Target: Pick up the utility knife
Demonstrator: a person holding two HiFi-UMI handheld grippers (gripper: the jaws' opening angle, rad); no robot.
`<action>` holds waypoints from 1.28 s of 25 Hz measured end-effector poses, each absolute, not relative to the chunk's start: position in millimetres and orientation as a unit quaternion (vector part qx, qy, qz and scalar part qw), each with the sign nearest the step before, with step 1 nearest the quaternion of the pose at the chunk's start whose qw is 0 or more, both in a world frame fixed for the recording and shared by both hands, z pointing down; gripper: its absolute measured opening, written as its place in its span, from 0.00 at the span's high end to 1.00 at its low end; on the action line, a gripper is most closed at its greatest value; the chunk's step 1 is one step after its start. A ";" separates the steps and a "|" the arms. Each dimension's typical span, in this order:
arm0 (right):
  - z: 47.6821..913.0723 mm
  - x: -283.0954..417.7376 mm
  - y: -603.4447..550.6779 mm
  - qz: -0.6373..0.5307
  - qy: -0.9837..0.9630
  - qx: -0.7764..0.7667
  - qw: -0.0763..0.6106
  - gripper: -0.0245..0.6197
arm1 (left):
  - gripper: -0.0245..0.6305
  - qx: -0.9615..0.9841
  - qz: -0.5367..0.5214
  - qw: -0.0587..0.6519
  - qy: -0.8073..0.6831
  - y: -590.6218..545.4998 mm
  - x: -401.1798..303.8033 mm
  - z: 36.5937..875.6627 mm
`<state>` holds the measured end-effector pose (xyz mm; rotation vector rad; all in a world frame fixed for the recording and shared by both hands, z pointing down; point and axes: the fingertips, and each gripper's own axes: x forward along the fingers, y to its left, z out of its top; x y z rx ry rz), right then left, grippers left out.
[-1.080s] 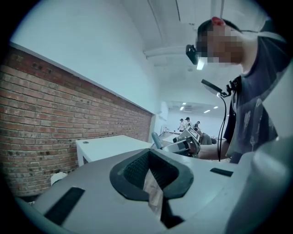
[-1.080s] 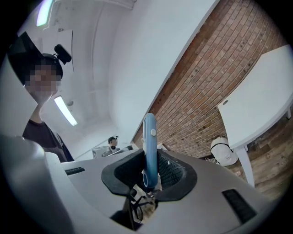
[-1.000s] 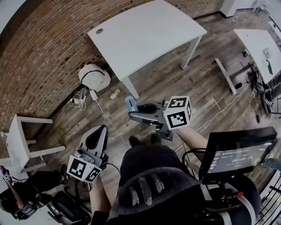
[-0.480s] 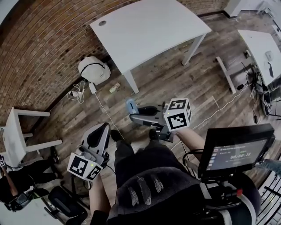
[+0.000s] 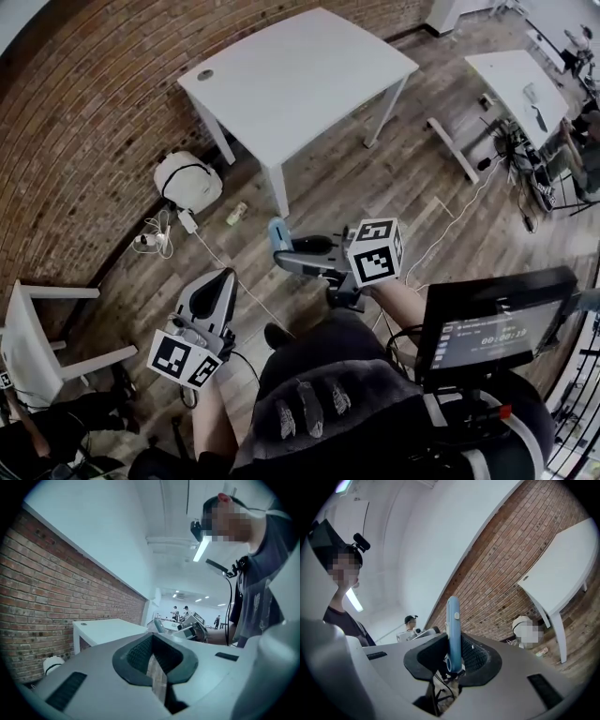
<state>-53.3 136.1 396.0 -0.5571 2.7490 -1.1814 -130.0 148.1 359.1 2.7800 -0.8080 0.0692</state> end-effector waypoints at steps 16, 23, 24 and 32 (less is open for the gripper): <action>385.8 -104.7 171.1 -0.356 0.903 -0.234 0.057 0.83 | 0.97 0.972 0.009 0.121 -0.202 167.4 -154.8 357.8; 398.9 -77.1 156.6 -0.384 0.891 -0.225 0.091 0.83 | 0.97 0.969 0.047 0.138 -0.200 159.3 -122.0 366.6; 400.5 -72.8 154.3 -0.386 0.890 -0.225 0.096 0.83 | 0.97 0.969 0.054 0.139 -0.199 158.0 -117.5 368.4; 400.0 -16.1 122.6 -0.385 0.885 -0.231 0.119 0.83 | 0.97 0.967 0.092 0.141 -0.193 124.2 -69.8 367.7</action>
